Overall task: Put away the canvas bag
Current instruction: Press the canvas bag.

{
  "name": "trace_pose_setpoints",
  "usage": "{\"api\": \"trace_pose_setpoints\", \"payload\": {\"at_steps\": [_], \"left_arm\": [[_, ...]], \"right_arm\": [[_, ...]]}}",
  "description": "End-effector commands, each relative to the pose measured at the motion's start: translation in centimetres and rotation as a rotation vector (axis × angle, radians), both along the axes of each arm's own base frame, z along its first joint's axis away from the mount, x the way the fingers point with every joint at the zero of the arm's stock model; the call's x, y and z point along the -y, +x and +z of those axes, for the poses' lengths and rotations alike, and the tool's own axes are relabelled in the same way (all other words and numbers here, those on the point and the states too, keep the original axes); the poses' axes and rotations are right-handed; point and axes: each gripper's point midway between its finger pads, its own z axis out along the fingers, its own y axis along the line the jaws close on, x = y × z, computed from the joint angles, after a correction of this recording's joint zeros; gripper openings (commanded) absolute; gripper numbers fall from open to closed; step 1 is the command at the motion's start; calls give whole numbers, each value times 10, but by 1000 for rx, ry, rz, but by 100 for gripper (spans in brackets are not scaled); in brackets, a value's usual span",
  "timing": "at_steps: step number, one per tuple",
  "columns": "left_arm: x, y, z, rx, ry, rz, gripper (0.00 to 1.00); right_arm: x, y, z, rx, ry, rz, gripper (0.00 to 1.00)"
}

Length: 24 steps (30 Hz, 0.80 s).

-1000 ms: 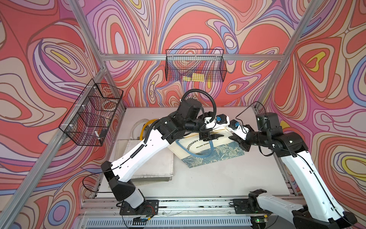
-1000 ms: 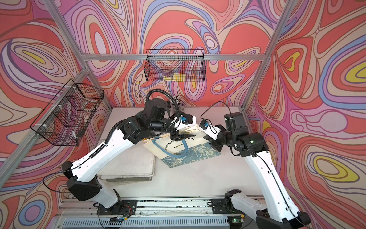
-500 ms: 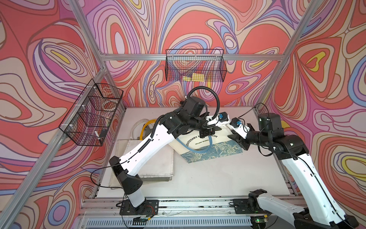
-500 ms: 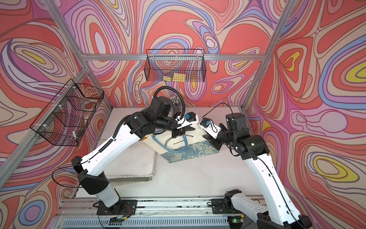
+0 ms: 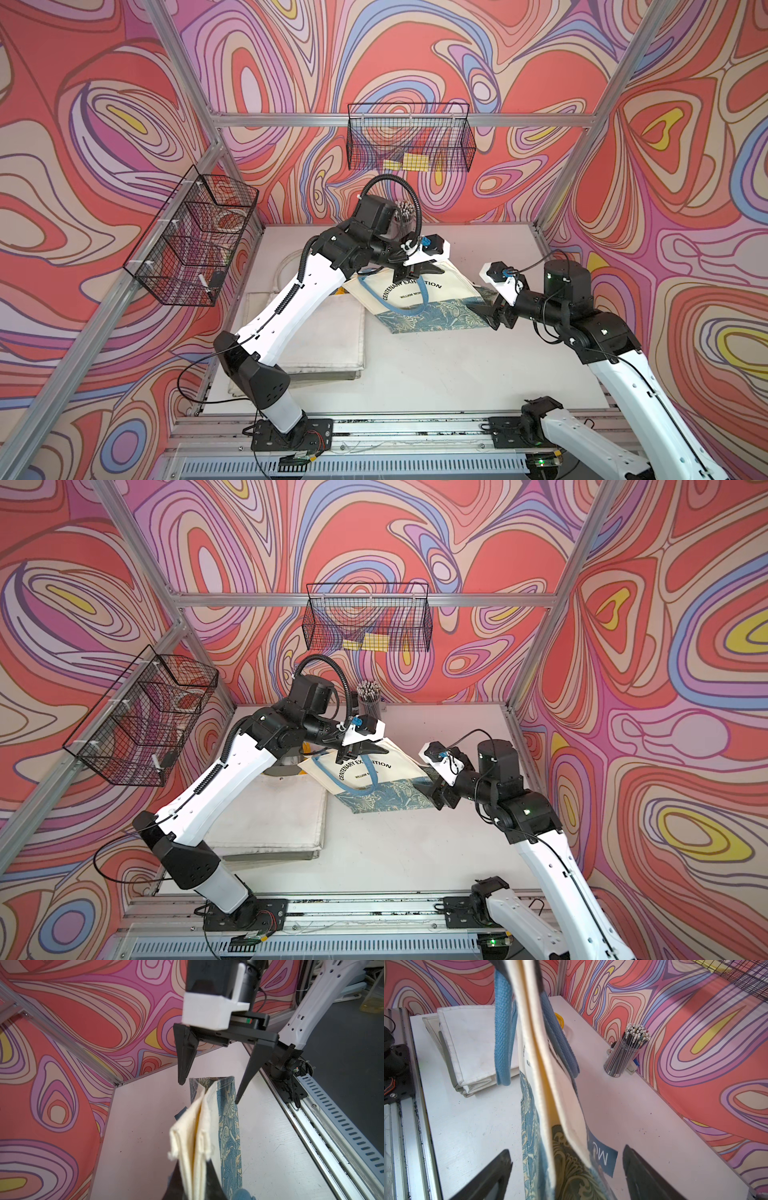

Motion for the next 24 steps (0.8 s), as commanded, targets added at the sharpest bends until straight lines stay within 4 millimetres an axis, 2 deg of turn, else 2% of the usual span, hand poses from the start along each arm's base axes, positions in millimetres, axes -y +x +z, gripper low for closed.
{"api": "trace_pose_setpoints", "payload": {"at_steps": [1,5,9,15,18,24], "left_arm": [[-14,-34,28,59,-75,-124,0],[-21,-35,32,62,-93,-122,0],[-26,-28,38,77,-120,-93,0],[-33,-12,59,94,-240,-43,0],[-34,-6,65,92,-272,-20,0],[-32,7,64,113,-301,38,0]], "right_arm": [[-1,5,4,14,34,-4,91],[5,6,0,4,41,-15,93],[5,1,-7,-42,74,11,92],[2,-7,-22,-119,99,51,83],[-2,-10,-21,-126,116,75,71],[1,-11,-23,-91,83,80,27]]}}
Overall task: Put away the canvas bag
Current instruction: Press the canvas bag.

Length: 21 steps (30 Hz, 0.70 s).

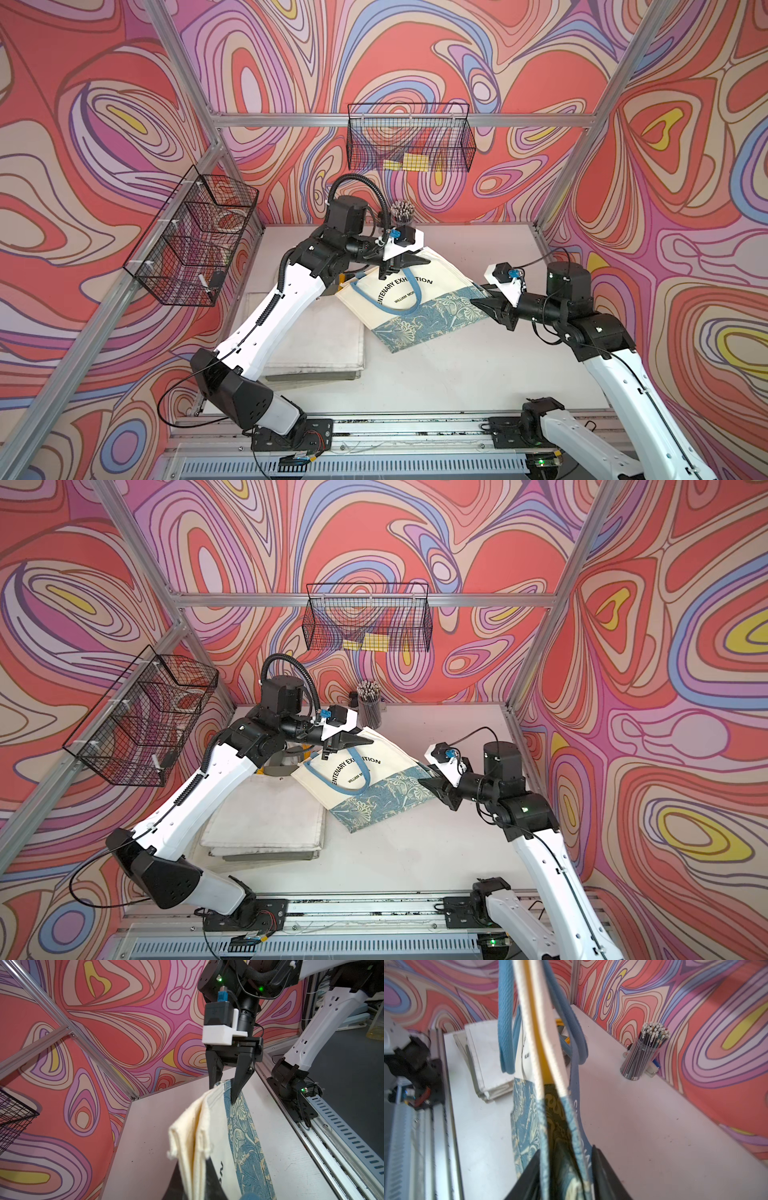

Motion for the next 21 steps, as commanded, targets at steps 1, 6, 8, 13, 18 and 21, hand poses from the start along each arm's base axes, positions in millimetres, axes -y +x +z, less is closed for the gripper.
{"api": "trace_pose_setpoints", "payload": {"at_steps": [1,6,8,13,18,21], "left_arm": [[-3,-8,50,142,-141,-1,0],[-3,6,44,137,-128,62,0],[-3,12,38,131,-109,93,4],[-5,12,29,164,-54,169,55],[1,4,27,287,46,231,65],[11,-6,25,342,118,222,68]], "right_arm": [[2,-4,-12,-10,-27,11,16],[15,6,-10,40,-111,-54,0],[21,10,-5,57,-155,-74,0],[42,24,13,102,-318,-135,0],[53,34,30,174,-417,-159,0],[53,37,39,203,-447,-152,0]]}}
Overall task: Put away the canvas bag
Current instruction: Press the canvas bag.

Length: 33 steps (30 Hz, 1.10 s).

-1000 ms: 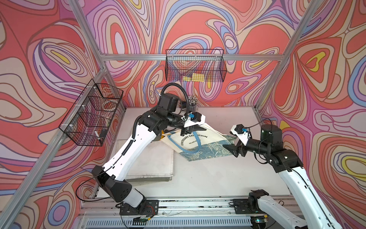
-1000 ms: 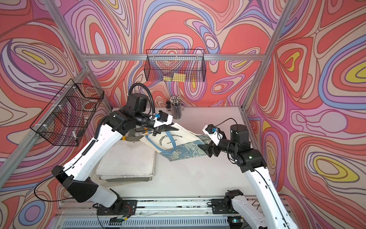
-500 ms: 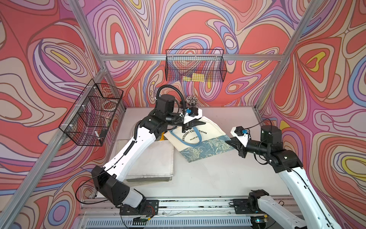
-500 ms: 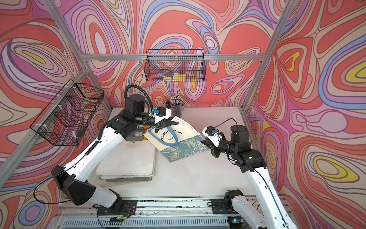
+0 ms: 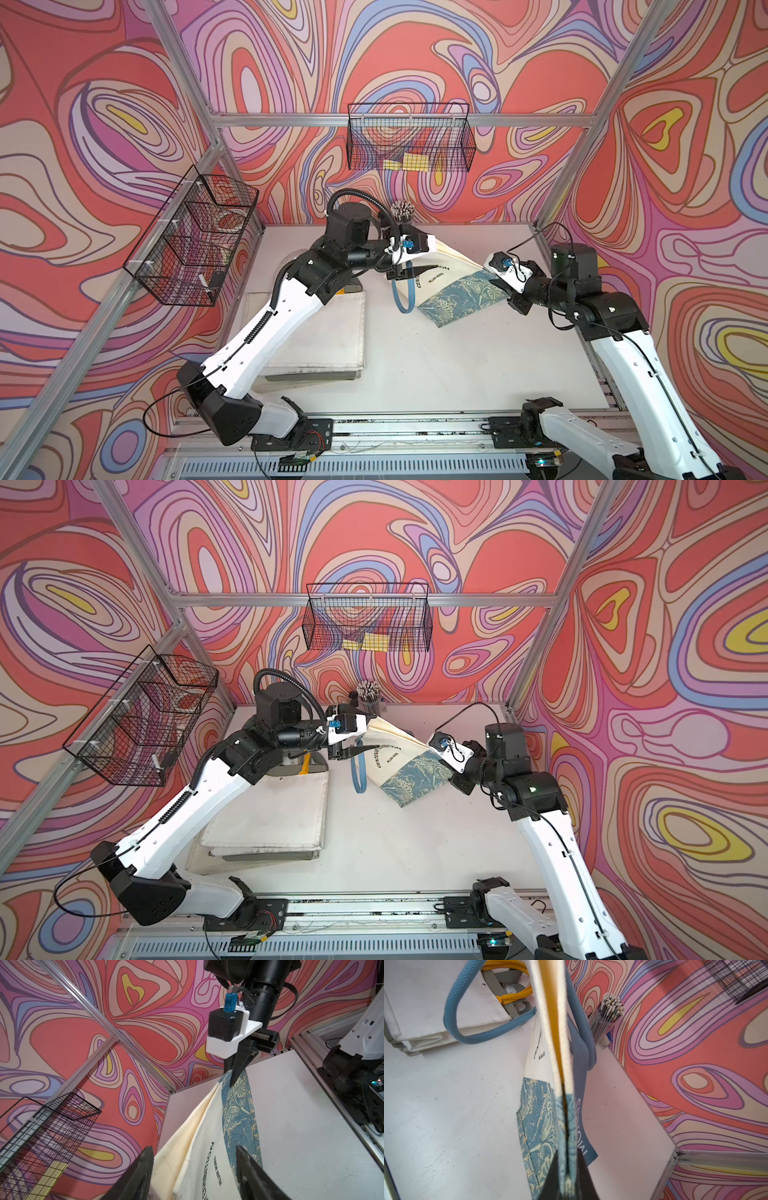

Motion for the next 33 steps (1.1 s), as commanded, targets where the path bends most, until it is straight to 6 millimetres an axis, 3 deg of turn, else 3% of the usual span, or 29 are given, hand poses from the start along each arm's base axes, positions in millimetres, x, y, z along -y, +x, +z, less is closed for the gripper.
{"api": "trace_pose_setpoints", "payload": {"at_steps": [1,7,11,19,20,22,26,33], "left_arm": [[1,-2,0,100,109,54,68],[24,1,-5,113,170,56,71],[41,8,-22,109,217,72,73],[59,31,-51,68,270,164,71],[58,35,-53,69,278,182,68],[58,39,-56,64,291,203,52],[55,45,-57,76,296,240,0],[44,43,-63,82,305,232,0]], "right_arm": [[6,4,22,86,-74,8,0],[5,9,40,147,-154,21,0],[-2,10,47,156,-165,44,0],[-7,11,46,151,-198,65,0],[-9,11,48,154,-192,70,0],[-11,10,51,156,-172,70,0],[-18,8,55,151,-110,82,0],[-36,2,46,60,25,113,3]]}}
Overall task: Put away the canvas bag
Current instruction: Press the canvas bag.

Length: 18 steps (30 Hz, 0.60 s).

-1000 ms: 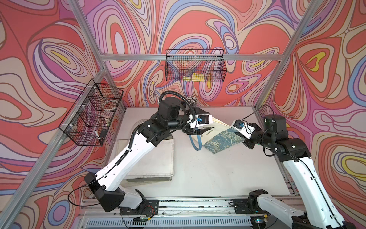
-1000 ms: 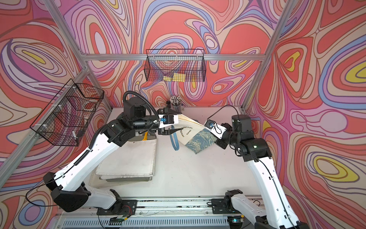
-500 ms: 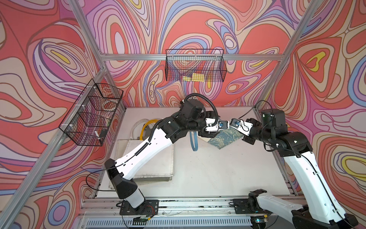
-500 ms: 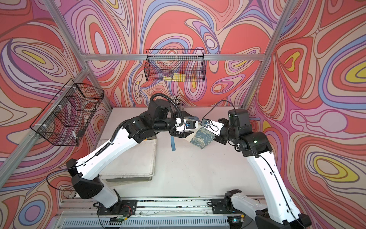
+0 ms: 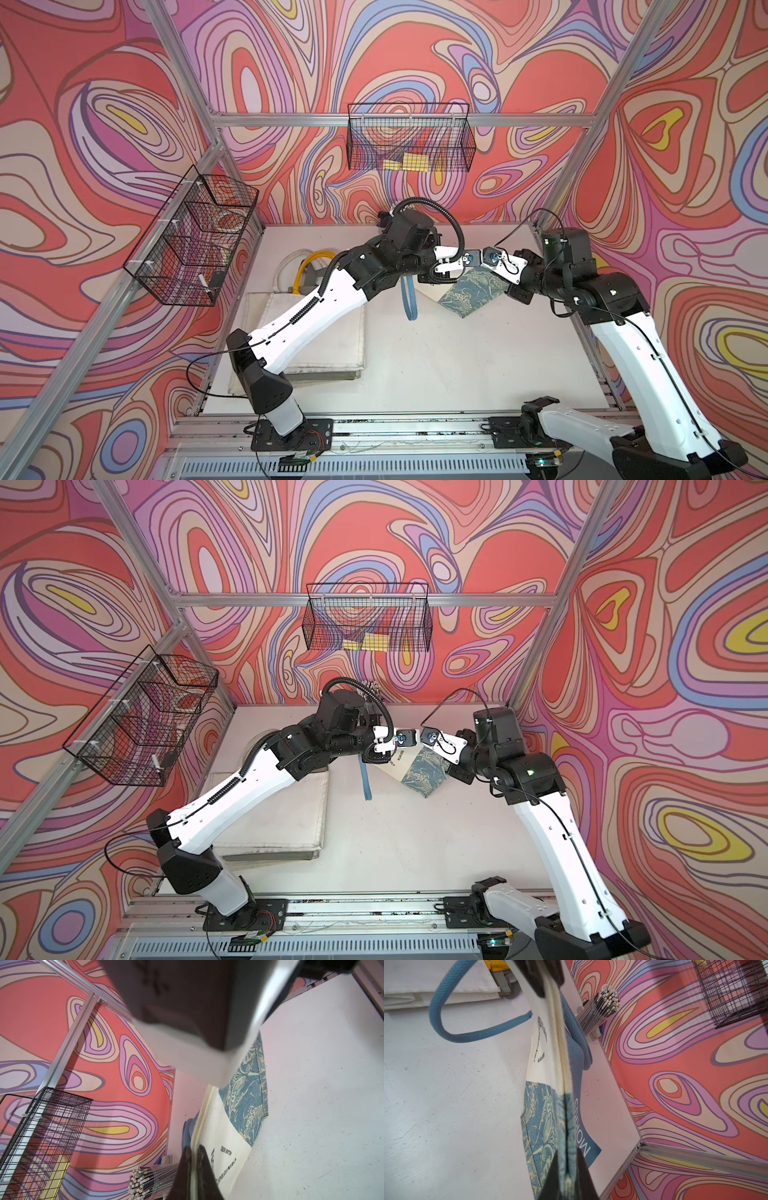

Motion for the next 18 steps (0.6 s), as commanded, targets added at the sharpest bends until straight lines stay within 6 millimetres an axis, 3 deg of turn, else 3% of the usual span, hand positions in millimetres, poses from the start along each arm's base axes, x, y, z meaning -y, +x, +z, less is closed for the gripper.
{"api": "trace_pose_setpoints", "payload": {"at_steps": [1,3,6,9,11,18], "left_arm": [[-15,8,-10,6,22,36,0],[-25,9,-5,1,-17,37,0],[-41,9,1,-26,-74,30,0],[-52,3,6,-43,-110,-6,0],[-59,-3,11,-44,-144,-40,0],[-75,-26,32,-21,-290,-179,0]], "right_arm": [[-29,-6,29,38,193,75,5],[-29,-6,24,35,207,62,7],[-33,-10,16,9,244,70,27],[-40,-14,13,-13,311,82,53],[-48,-20,9,-36,360,117,65],[-47,-16,2,-2,408,99,81]]}}
